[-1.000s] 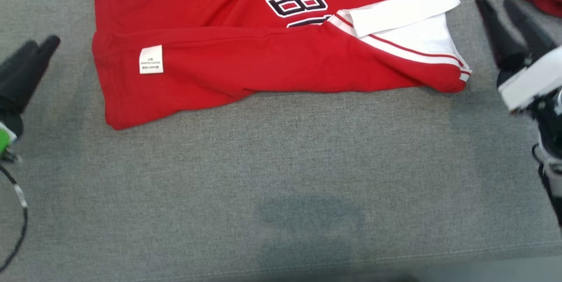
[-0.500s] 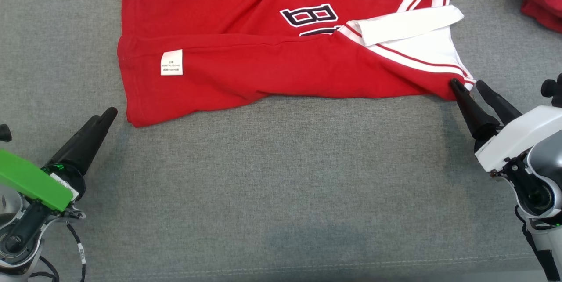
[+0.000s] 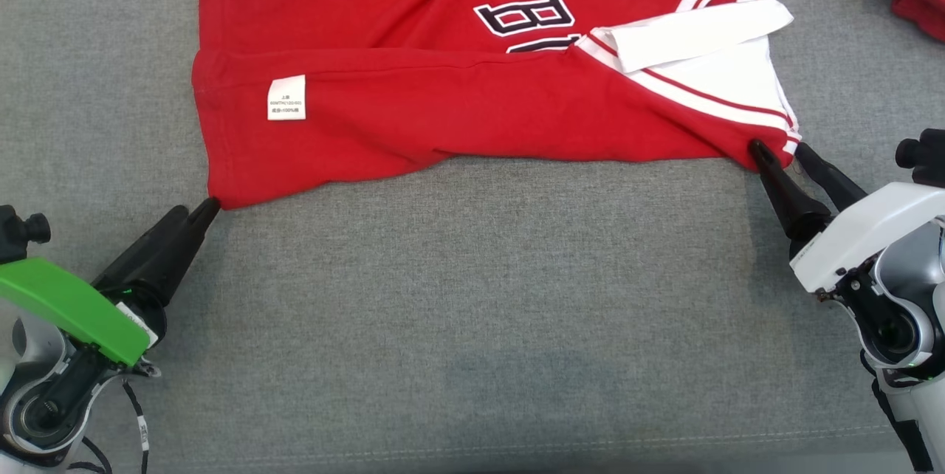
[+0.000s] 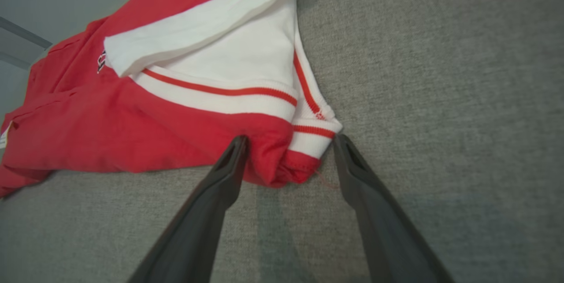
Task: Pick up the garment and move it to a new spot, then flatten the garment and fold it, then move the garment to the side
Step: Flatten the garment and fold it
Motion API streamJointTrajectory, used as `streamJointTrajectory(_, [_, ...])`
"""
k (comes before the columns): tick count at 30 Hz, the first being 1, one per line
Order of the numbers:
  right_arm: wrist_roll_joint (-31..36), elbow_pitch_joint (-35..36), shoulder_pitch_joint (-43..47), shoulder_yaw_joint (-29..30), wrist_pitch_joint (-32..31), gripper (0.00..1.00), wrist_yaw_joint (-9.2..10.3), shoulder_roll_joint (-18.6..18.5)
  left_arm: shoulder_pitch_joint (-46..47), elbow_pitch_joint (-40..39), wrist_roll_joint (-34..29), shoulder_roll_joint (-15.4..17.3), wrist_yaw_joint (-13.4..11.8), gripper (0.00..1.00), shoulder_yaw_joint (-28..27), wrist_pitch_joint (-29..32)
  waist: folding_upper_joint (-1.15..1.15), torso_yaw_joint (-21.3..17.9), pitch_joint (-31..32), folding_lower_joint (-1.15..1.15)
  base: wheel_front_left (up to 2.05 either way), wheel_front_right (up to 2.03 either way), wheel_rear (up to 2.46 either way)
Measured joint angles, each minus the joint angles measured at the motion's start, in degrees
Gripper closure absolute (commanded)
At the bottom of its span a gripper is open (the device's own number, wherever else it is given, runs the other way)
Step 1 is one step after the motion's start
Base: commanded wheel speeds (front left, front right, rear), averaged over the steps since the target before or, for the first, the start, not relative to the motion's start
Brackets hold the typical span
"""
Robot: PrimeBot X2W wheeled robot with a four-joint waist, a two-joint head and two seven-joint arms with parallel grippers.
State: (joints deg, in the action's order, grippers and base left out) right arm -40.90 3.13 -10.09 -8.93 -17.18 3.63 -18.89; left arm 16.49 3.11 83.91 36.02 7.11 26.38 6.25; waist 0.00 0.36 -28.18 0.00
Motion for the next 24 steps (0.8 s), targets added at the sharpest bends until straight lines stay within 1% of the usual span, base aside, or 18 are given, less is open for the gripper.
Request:
streamJointTrajectory(3, [0.13, -0.03, -0.27, -0.23, 0.25, 0.00, 0.00, 0.01, 1.44, 0.24, -1.02, -0.29, -0.04, 0.00, 0.63, 0.00, 0.00, -0.08, -0.70, 0.00, 0.00, 0.00, 0.00])
streamJointTrajectory(5, [0.45, -0.32, -0.91, -0.49, 0.51, 0.00, 0.00, 0.08, 2.83, 0.75, -3.54, -0.29, -0.05, 0.00, 1.58, 0.01, 0.00, -0.16, -1.08, 0.00, 0.00, 0.00, 0.00])
streamJointTrajectory(10, [0.64, -0.82, -2.07, -1.23, 0.51, 0.00, -0.02, 0.44, 5.19, 1.94, -6.57, -0.40, -0.12, 0.00, 3.49, 0.62, 0.00, -0.35, -1.39, 0.00, 0.00, 0.00, 0.00])
streamJointTrajectory(13, [0.64, -1.25, -2.70, -1.60, 0.49, 0.00, -0.08, 0.67, 6.07, 2.37, -7.32, -0.42, -0.13, 0.00, 4.36, 0.99, 0.00, -0.51, -1.40, 0.00, 0.00, 0.00, 0.00])
streamJointTrajectory(14, [0.63, -1.43, -2.80, -1.63, 0.49, 0.07, -0.08, 0.77, 6.36, 2.58, -7.46, -0.48, -0.13, 0.00, 4.68, 1.14, 0.00, -0.57, -1.38, 0.00, 0.00, 0.00, 0.00])
streamJointTrajectory(15, [0.58, -1.67, -2.95, -1.66, 0.48, 0.38, -0.09, 0.91, 6.65, 2.85, -7.46, -0.69, -0.13, 0.00, 5.06, 1.37, 0.00, -0.62, -1.35, 0.00, 0.00, 0.00, 0.00])
streamJointTrajectory(16, [0.58, -1.67, -2.95, -1.66, 0.48, 0.62, -0.09, 0.91, 6.65, 2.85, -7.46, -0.69, -0.13, 0.11, 5.06, 1.37, 0.00, -0.62, -1.35, 0.00, 0.00, 0.00, 0.00])
streamJointTrajectory(17, [0.46, -2.01, -3.10, -1.77, 0.44, 0.82, -0.11, 1.07, 7.05, 3.26, -7.56, -0.92, -0.13, 0.54, 5.44, 1.52, 0.00, -0.66, -1.27, 0.00, 0.00, 0.00, 0.00])
streamJointTrajectory(18, [0.29, -2.38, -3.33, -2.01, 0.41, 1.00, -0.21, 1.18, 7.33, 3.59, -7.75, -1.18, -0.13, 0.84, 5.66, 1.78, 0.00, -0.69, -1.13, 0.00, 0.00, 0.00, 0.00])
streamJointTrajectory(19, [-0.07, -2.66, -3.47, -2.15, 0.21, 1.00, -0.46, 1.24, 7.45, 3.79, -7.95, -1.41, -0.13, 1.00, 5.72, 1.78, 0.00, -0.72, -0.97, 0.00, 0.00, 0.00, 0.00])
streamJointTrajectory(21, [-1.78, -3.27, -3.46, -2.36, -0.55, 1.00, -1.13, 1.98, 7.73, 4.17, -8.31, -2.07, -0.13, 1.00, 6.38, 1.88, 0.00, -0.79, -0.59, 0.00, 0.00, 0.00, 0.00])
streamJointTrajectory(24, [-3.69, -3.85, -3.41, -2.37, -1.08, 1.00, -1.60, 3.04, 7.89, 4.90, -8.99, -2.74, -0.12, 1.00, 7.50, 2.87, 0.00, -0.86, 0.17, -0.01, 0.00, 0.00, 0.00])
